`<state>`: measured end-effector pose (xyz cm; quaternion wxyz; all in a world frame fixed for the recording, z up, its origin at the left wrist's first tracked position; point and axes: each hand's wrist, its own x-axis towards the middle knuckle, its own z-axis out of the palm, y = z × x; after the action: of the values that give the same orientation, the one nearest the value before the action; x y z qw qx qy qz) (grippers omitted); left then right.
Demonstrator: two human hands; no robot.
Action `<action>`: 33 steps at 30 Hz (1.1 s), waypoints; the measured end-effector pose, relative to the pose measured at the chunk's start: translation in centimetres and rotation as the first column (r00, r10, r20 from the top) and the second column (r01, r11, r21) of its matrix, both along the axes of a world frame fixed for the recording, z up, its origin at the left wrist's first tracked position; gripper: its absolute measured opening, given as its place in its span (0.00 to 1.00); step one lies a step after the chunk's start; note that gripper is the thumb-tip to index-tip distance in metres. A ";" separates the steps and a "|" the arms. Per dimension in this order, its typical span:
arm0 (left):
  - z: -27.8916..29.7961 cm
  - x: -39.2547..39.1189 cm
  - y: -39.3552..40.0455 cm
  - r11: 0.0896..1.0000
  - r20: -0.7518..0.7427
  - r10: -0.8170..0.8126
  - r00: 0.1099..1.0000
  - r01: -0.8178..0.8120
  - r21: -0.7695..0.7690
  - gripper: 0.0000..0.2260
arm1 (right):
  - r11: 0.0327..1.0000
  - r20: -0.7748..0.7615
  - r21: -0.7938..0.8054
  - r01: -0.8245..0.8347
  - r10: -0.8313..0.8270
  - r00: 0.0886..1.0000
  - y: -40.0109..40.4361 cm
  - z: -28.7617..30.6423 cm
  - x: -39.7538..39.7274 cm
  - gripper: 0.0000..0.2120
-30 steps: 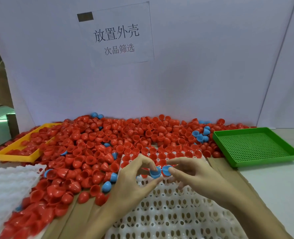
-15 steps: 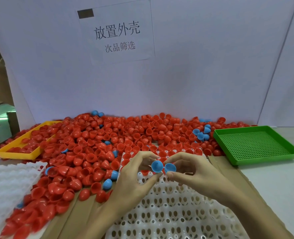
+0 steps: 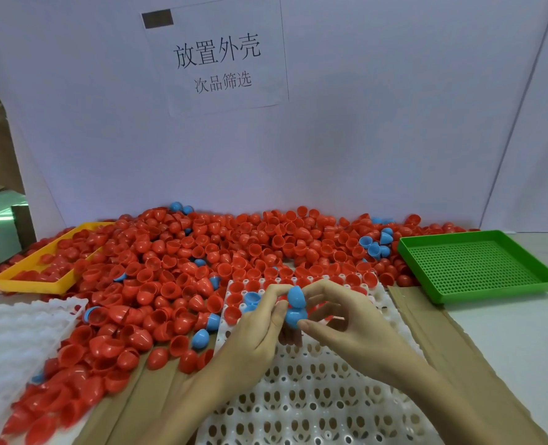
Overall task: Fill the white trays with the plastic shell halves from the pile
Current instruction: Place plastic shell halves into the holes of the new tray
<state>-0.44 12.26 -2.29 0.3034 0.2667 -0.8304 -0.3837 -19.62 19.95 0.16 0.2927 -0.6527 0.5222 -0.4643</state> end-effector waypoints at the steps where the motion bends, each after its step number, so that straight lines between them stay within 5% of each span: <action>1: -0.1 0.0 0.0 1.000 -0.005 -0.005 1.000 0.004 -0.014 0.14 | 1.000 -0.001 0.002 -0.001 0.001 1.000 0.0 -0.1 0.1 0.11; 4: -0.3 0.0 -0.1 1.000 -0.016 0.005 1.000 -0.005 0.007 0.13 | 1.000 0.005 -0.004 0.011 -0.011 1.000 -0.1 0.1 -0.1 0.10; 8: -0.7 -0.1 -0.3 0.999 -0.030 -0.016 0.999 0.017 0.030 0.14 | 0.969 -0.080 -0.033 0.243 -0.245 0.966 -0.5 0.5 -2.6 0.09; 13: -0.6 -0.1 -0.3 0.999 0.036 -0.037 0.999 0.036 0.031 0.17 | 0.805 -0.395 -0.157 0.573 -0.583 0.710 -0.9 -0.4 -6.9 0.13; 16: -0.4 -0.2 -0.1 0.999 0.073 -0.045 0.996 0.042 0.034 0.20 | 0.777 -0.524 -0.121 0.618 -0.579 0.625 -1.2 -1.3 -8.0 0.16; 23: -0.5 -0.2 -0.1 0.999 0.076 -0.043 0.996 0.041 0.021 0.18 | 0.784 -0.579 -0.184 0.593 -0.574 0.579 -1.3 -1.7 -7.7 0.15; 33: -0.5 -0.2 -0.3 0.998 0.064 -0.055 0.996 0.057 -0.025 0.18 | 0.801 -0.571 -0.156 0.578 -0.550 0.609 -1.5 -2.3 -7.7 0.08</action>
<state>-0.65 12.00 -2.77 0.2697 0.2513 -0.8517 -0.3723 -27.30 18.44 -2.17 -0.0313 -0.5589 0.7747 -0.2939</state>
